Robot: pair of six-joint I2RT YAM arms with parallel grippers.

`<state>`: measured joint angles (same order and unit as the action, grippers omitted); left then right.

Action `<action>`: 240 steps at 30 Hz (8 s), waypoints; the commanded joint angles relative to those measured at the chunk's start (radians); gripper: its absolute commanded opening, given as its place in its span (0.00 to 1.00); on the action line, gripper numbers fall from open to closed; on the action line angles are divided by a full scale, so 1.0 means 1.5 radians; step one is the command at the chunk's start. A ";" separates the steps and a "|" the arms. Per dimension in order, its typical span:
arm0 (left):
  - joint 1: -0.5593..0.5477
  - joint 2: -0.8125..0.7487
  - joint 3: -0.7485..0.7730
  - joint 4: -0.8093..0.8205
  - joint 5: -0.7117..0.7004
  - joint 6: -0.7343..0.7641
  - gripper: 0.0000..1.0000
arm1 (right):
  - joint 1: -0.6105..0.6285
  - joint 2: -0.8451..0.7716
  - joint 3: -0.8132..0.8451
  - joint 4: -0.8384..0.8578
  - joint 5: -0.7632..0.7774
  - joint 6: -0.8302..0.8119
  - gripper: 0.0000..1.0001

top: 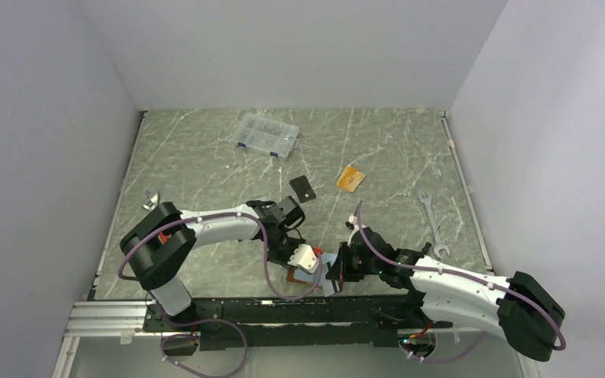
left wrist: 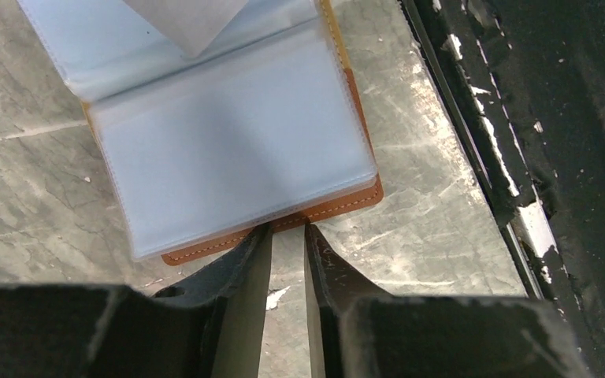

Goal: Put the credit cards into the card holder
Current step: Insert the credit card into the card holder.

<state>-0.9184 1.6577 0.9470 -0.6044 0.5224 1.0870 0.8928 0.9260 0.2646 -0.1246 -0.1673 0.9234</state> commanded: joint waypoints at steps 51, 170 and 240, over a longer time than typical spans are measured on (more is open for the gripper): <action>-0.043 -0.047 0.147 -0.070 -0.077 -0.003 0.06 | -0.083 0.055 -0.063 0.258 0.045 0.005 0.00; -0.221 -0.009 -0.111 0.177 -0.252 -0.172 0.00 | 0.005 0.069 -0.047 0.093 0.175 0.057 0.06; -0.212 -0.035 -0.100 0.151 -0.255 -0.171 0.13 | 0.045 0.113 0.038 0.053 0.189 0.041 0.17</action>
<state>-1.2381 1.5997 0.8230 -0.2317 0.0814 0.8661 0.9497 1.0985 0.3206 -0.0216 0.1051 0.9836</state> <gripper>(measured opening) 0.100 0.160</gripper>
